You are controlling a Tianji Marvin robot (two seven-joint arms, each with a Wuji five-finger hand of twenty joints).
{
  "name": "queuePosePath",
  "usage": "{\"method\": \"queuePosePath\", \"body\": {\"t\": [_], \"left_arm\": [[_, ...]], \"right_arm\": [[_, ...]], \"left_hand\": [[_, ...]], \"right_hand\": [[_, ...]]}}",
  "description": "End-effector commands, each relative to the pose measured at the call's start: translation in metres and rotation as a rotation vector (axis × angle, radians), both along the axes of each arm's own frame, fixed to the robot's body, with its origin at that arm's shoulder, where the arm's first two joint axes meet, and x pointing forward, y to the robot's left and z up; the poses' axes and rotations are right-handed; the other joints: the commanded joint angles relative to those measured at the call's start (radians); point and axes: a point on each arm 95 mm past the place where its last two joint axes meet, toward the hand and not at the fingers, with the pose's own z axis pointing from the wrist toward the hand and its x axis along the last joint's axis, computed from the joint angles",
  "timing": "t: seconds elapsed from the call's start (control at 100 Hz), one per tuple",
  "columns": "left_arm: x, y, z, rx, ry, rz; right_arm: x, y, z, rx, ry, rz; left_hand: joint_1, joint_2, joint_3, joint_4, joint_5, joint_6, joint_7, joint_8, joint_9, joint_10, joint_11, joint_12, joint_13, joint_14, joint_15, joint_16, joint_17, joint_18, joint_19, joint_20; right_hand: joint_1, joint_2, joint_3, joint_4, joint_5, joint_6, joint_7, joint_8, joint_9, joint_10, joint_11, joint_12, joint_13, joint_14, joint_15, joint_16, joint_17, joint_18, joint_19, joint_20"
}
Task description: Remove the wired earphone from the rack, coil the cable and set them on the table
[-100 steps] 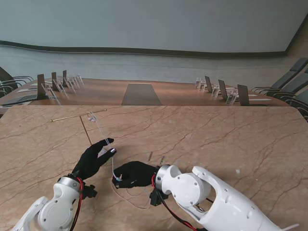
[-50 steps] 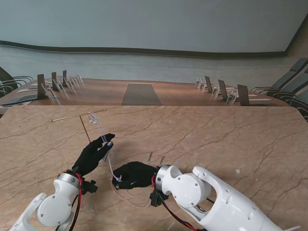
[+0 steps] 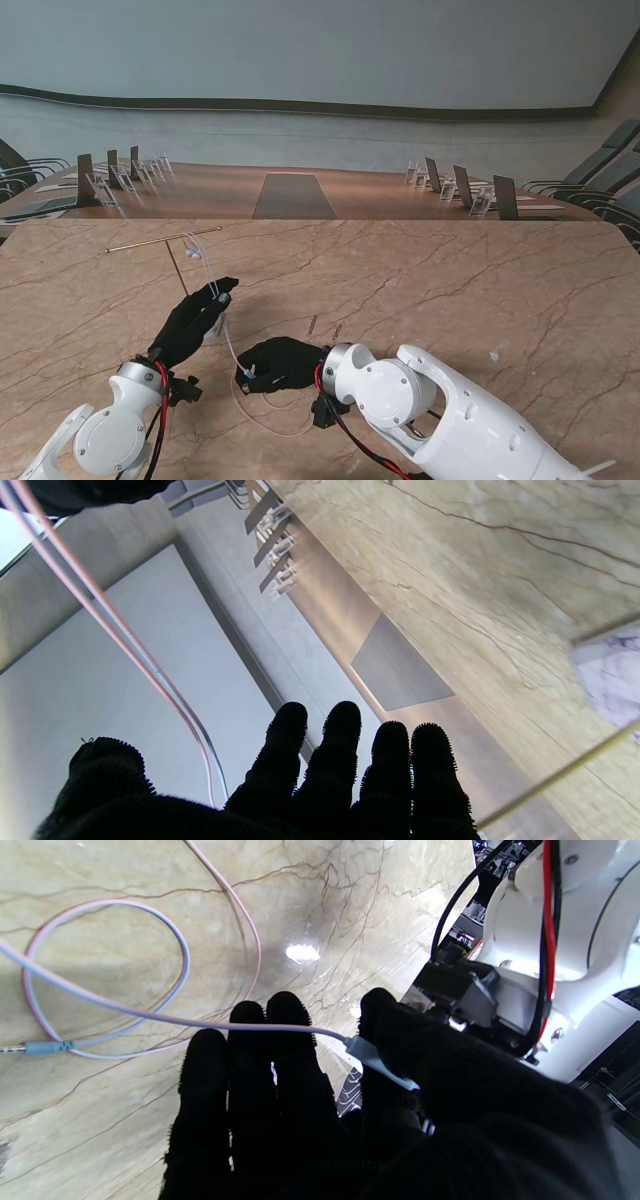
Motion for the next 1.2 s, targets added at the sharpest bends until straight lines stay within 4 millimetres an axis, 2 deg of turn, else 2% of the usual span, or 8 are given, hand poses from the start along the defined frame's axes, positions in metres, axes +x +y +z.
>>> {"method": "queuePosePath", "body": {"t": [0.0, 0.28, 0.43, 0.65, 0.77, 1.19], "left_arm": [[0.003, -0.005, 0.005, -0.007, -0.004, -0.022], [0.012, -0.014, 0.016, -0.056, -0.026, -0.046], [0.015, -0.016, 0.025, -0.061, -0.034, -0.077], [0.018, -0.015, 0.037, -0.059, -0.061, -0.094], [0.018, -0.011, 0.042, -0.015, -0.083, -0.095], [0.022, -0.007, 0.059, -0.062, -0.141, -0.12]], "right_arm": [[-0.003, 0.004, 0.002, 0.005, 0.003, 0.015], [-0.004, 0.004, 0.003, 0.001, 0.007, 0.026], [-0.005, 0.004, 0.002, 0.0, 0.007, 0.027], [-0.003, 0.004, 0.003, 0.005, 0.005, 0.016], [0.0, 0.005, 0.004, 0.003, 0.006, 0.017], [0.005, 0.011, 0.007, -0.01, 0.01, 0.028]], "left_hand": [[-0.055, -0.013, -0.012, -0.023, 0.009, -0.008, -0.04, 0.01, 0.036, -0.003, -0.019, -0.006, 0.028, -0.008, -0.007, 0.003, 0.012, -0.013, 0.012, -0.011], [-0.047, -0.028, -0.001, -0.024, 0.052, -0.001, -0.04, 0.003, 0.107, -0.014, -0.004, -0.013, 0.082, -0.019, 0.025, 0.007, 0.047, -0.013, 0.056, 0.009], [-0.031, -0.023, 0.006, -0.021, 0.069, -0.028, -0.029, 0.007, 0.145, -0.018, 0.009, -0.013, 0.114, -0.014, 0.041, 0.008, 0.069, -0.005, 0.072, 0.017], [0.094, 0.015, 0.008, -0.022, 0.074, -0.04, 0.014, 0.043, 0.192, -0.024, 0.029, -0.006, 0.157, -0.012, 0.068, 0.01, 0.101, -0.003, 0.106, 0.034], [0.169, -0.006, 0.007, -0.022, 0.062, -0.058, 0.029, 0.054, 0.208, -0.045, 0.04, -0.002, 0.185, -0.025, 0.08, 0.009, 0.133, -0.01, 0.119, 0.04], [0.174, 0.015, -0.002, -0.024, 0.047, -0.064, 0.038, 0.055, 0.208, -0.04, 0.044, -0.004, 0.189, -0.017, 0.082, 0.003, 0.139, -0.005, 0.117, 0.039]], "right_hand": [[0.045, 0.026, 0.103, 0.09, 0.121, -0.126, 0.155, 0.048, 0.015, 0.057, 0.027, 0.004, 0.032, -0.008, 0.03, 0.012, 0.0, -0.006, 0.034, 0.012], [0.045, 0.024, 0.106, 0.093, 0.123, -0.125, 0.156, 0.046, 0.018, 0.058, 0.028, 0.004, 0.035, -0.008, 0.032, 0.012, 0.001, -0.006, 0.035, 0.012], [0.043, 0.022, 0.108, 0.094, 0.122, -0.125, 0.155, 0.045, 0.018, 0.058, 0.028, 0.004, 0.033, -0.008, 0.031, 0.012, 0.001, -0.006, 0.035, 0.011], [0.043, 0.021, 0.109, 0.095, 0.119, -0.123, 0.154, 0.041, 0.018, 0.059, 0.029, 0.004, 0.033, -0.006, 0.031, 0.012, 0.0, -0.004, 0.035, 0.011], [0.045, 0.017, 0.112, 0.096, 0.113, -0.118, 0.155, 0.037, 0.019, 0.062, 0.03, 0.005, 0.035, -0.004, 0.032, 0.013, 0.001, -0.003, 0.036, 0.011], [0.043, 0.016, 0.113, 0.097, 0.114, -0.119, 0.161, 0.029, 0.021, 0.06, 0.031, 0.004, 0.039, -0.003, 0.033, 0.013, 0.005, 0.0, 0.038, 0.011]]}}
